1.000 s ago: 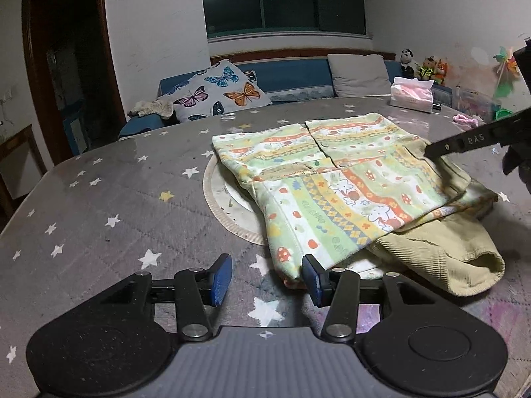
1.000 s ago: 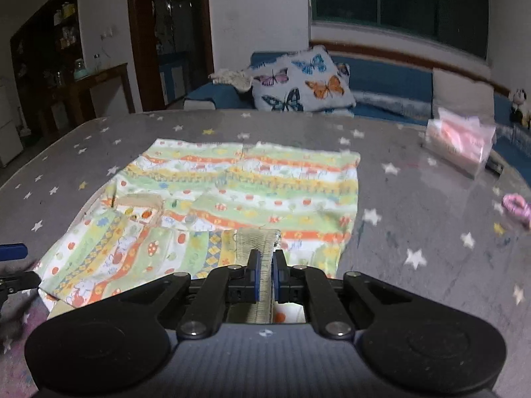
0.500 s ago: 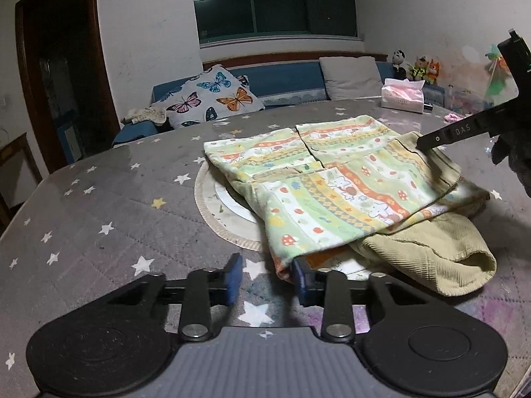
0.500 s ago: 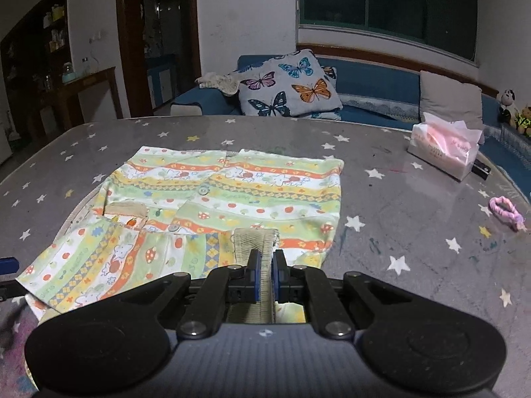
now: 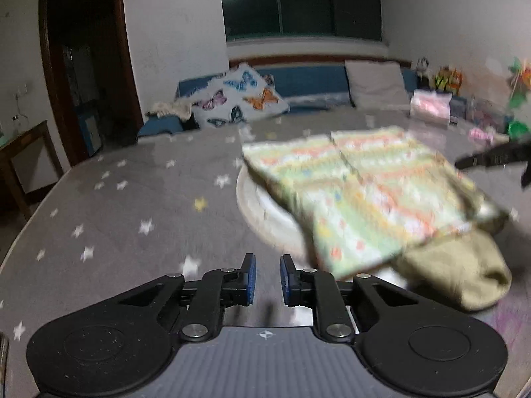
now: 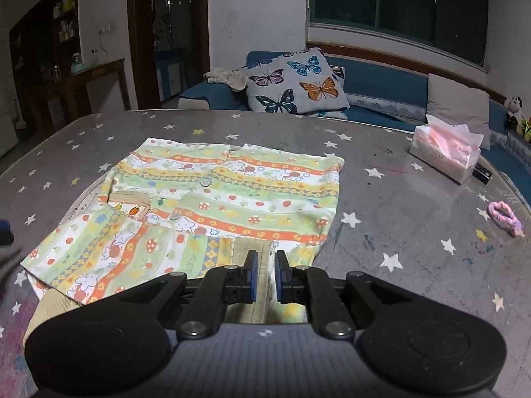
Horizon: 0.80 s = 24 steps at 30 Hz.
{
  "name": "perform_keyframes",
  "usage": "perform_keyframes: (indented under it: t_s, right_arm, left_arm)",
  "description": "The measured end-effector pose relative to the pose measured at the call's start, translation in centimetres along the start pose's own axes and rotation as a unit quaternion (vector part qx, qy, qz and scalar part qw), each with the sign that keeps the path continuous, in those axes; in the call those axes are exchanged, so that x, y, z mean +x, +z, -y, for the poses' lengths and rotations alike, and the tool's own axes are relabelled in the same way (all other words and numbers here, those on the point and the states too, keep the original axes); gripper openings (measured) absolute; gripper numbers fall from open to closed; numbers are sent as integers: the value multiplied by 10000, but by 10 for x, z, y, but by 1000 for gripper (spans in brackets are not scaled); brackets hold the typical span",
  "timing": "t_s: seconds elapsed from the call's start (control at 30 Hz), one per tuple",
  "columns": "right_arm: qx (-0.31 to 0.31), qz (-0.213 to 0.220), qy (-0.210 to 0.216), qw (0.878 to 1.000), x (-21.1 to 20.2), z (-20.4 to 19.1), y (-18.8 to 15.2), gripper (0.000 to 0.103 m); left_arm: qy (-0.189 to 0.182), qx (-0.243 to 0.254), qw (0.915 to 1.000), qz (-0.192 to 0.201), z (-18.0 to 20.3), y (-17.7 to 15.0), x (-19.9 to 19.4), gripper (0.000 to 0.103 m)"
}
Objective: Fold clothes
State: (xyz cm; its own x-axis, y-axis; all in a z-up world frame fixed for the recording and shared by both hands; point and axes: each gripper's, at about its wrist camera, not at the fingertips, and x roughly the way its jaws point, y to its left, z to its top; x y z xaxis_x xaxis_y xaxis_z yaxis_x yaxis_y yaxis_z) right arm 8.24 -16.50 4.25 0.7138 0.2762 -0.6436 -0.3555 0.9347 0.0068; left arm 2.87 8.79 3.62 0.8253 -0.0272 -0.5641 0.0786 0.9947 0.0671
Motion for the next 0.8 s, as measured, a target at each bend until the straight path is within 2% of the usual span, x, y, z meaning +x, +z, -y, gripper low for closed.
perform_keyframes:
  t_s: [0.17,0.3,0.43,0.53,0.63,0.73,0.8]
  right_arm:
    - [221,-92,190,9995,8,3,-3,9]
    - [169,-99,345,9992,7,0,-5,9]
    - [90,-304,335,9989,16,0,-13,9]
    - [68,-300,331,9990,11,4,-16,9]
    - [5,-215,449,9988,1,3,-14,11]
    - [-191,-251,592,9977,0,-4,-16,11]
    - [-285,-446,599,9968,7,-7,-21,12]
  left_arm:
    - [-412,69,9990,130,25,27,23,19]
    - [-643,283,9975,44,47,37,49,19]
    - [-532,422,9973,-293,51,33,76,19]
    - [-415,470,9968,-488,44,24,85,19]
    - [-414,589,9964,-452,40,19,79,20]
    - [-367,770,9956,-380,41,15,67,32]
    - [-340,999,9940,-302,45,11,57,36]
